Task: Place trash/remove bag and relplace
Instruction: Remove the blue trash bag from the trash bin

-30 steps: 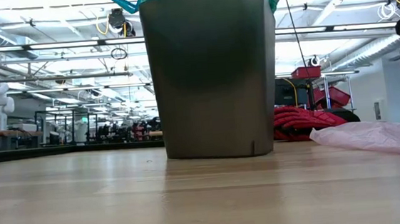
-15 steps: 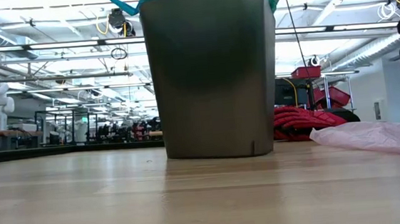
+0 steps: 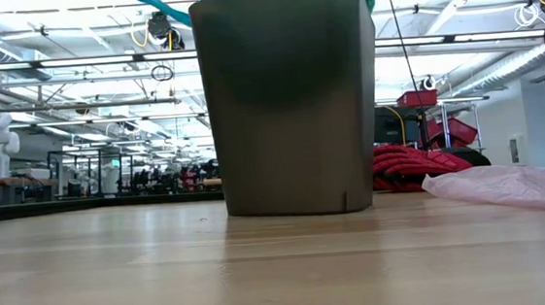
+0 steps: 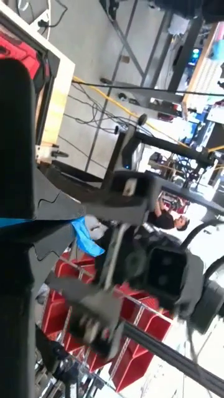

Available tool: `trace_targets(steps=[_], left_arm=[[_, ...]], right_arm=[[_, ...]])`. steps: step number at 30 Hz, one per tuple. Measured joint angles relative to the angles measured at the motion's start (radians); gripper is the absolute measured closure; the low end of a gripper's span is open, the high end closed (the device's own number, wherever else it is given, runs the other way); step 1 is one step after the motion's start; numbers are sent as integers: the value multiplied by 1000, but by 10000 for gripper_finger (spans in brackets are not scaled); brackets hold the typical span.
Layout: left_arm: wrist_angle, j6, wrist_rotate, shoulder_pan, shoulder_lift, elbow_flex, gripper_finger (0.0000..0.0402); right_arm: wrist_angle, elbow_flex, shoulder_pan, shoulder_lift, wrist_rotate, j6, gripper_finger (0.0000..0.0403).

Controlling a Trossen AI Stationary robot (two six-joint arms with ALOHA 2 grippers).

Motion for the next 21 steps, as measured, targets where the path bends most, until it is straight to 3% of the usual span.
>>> trace_targets(steps=[8, 12, 15, 19, 21], left_arm=[[7, 23, 59, 1, 0, 0, 401], [28, 40, 69, 1, -3, 0, 401], [69, 40, 75, 4, -6, 0, 401], [79, 40, 69, 27, -17, 0, 401], [88, 39, 63, 43, -24, 0, 401]], right_arm=[[52, -1, 81, 105, 328, 111, 146], [45, -2, 84, 148, 403, 195, 177], [44, -2, 89, 182, 417, 231, 229], [39, -2, 100, 214, 427, 237, 349], [39, -2, 105, 216, 430, 219, 387]])
